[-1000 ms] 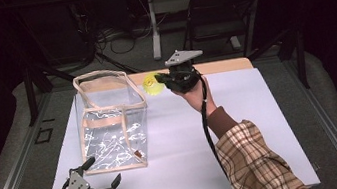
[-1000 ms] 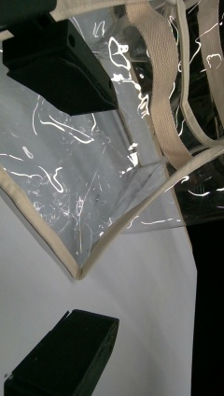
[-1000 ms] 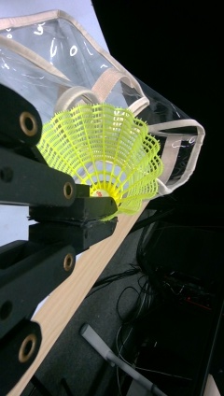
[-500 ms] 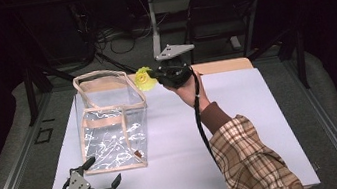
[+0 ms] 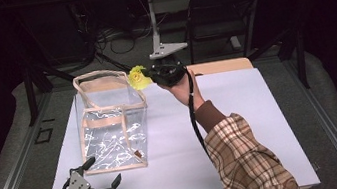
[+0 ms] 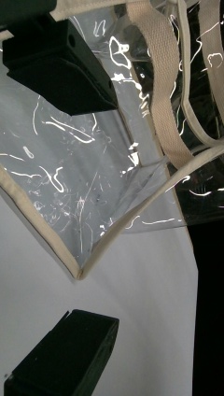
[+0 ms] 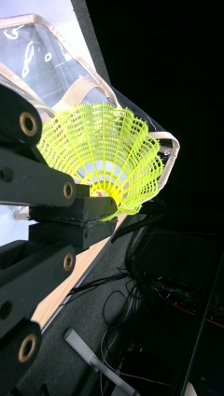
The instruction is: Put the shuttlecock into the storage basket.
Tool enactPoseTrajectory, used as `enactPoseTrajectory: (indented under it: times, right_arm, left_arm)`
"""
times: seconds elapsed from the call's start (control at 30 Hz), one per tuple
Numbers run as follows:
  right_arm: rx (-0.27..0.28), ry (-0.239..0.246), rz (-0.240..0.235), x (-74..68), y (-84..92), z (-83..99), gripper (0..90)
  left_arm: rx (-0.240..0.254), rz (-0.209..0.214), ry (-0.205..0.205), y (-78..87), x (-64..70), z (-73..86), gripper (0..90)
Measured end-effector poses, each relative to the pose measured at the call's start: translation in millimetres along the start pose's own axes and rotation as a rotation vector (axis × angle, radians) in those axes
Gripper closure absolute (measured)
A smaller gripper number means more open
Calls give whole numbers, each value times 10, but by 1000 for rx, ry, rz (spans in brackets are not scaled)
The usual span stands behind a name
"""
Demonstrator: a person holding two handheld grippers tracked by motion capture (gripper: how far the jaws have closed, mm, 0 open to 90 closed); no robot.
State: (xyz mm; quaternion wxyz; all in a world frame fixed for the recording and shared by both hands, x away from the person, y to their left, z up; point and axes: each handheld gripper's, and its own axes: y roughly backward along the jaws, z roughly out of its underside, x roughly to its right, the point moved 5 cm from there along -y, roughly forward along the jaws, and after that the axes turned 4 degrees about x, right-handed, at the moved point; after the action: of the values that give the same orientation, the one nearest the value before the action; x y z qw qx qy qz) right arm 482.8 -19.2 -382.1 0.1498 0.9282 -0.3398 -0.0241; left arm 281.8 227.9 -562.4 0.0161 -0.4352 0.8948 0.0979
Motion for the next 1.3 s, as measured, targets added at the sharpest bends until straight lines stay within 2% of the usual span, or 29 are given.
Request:
enactPoseTrajectory:
  times: [0.83, 1.3]
  right_arm:
    - [-19, 35, -35, -168, -233, -110, 896]
    - [-26, 35, -42, -221, -334, -156, 896]
  left_arm:
    - [-1, 4, -2, 1, 1, 2, 0]
    - [0, 3, -2, 3, 2, 2, 0]
